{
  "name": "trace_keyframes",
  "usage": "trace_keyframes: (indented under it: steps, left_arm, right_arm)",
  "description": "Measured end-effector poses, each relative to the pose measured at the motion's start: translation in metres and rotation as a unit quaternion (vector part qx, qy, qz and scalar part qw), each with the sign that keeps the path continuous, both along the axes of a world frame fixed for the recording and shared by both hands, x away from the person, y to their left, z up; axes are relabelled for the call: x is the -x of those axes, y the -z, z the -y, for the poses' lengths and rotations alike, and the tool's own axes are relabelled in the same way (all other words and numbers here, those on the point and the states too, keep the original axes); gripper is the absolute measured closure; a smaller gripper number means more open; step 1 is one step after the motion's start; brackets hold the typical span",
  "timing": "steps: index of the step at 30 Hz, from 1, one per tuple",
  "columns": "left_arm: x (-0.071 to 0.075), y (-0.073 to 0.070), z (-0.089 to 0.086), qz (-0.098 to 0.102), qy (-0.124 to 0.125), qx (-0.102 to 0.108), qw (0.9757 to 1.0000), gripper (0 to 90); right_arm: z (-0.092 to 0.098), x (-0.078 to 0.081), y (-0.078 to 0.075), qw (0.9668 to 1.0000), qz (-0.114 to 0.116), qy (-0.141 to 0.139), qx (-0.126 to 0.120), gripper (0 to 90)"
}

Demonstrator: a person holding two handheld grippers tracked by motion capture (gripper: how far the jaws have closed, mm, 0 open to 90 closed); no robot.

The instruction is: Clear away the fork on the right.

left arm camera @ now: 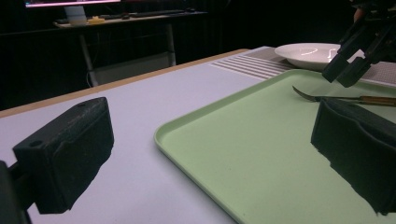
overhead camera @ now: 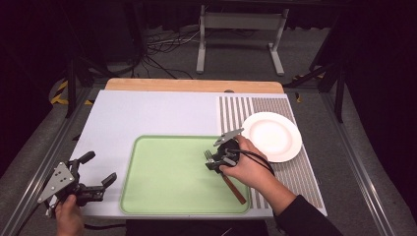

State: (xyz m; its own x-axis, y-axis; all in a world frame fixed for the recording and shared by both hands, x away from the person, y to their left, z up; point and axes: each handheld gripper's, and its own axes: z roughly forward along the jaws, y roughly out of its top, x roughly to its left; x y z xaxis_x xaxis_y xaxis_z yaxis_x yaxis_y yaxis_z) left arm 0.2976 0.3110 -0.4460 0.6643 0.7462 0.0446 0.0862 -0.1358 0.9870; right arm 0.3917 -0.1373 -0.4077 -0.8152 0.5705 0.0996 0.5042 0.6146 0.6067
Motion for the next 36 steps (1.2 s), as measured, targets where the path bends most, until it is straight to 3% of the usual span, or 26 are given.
trace_keyframes:
  steps: [1,2,3,8,19,36]
  left_arm:
    - [0.000,0.000,0.000,0.001,0.000,0.000,1.0000,0.1]
    - [0.000,0.000,0.000,0.001,0.000,0.000,1.0000,0.0]
    - [0.000,0.000,0.000,0.000,-0.001,0.002,1.0000,0.1]
    - [0.000,0.000,0.000,0.000,0.000,0.001,1.0000,0.0]
    - [0.000,0.000,0.000,0.000,-0.001,0.001,1.0000,0.1]
    - [0.000,0.000,0.000,0.000,-0.001,0.003,1.0000,0.0]
  right_arm:
    - [-0.001,-0.001,0.001,1.0000,0.000,-0.002,0.002,69.6]
    - [-0.001,-0.001,0.001,1.0000,0.000,-0.002,0.002,69.6]
    - [-0.003,-0.002,0.003,1.0000,-0.001,0.000,0.008,77.4]
    - [-0.004,-0.006,0.010,0.9996,-0.013,-0.004,0.026,89.4]
    - [-0.007,-0.008,0.022,0.9982,-0.032,-0.003,0.050,90.0]
    - [-0.006,-0.010,0.024,0.9972,-0.032,0.004,0.067,90.0]
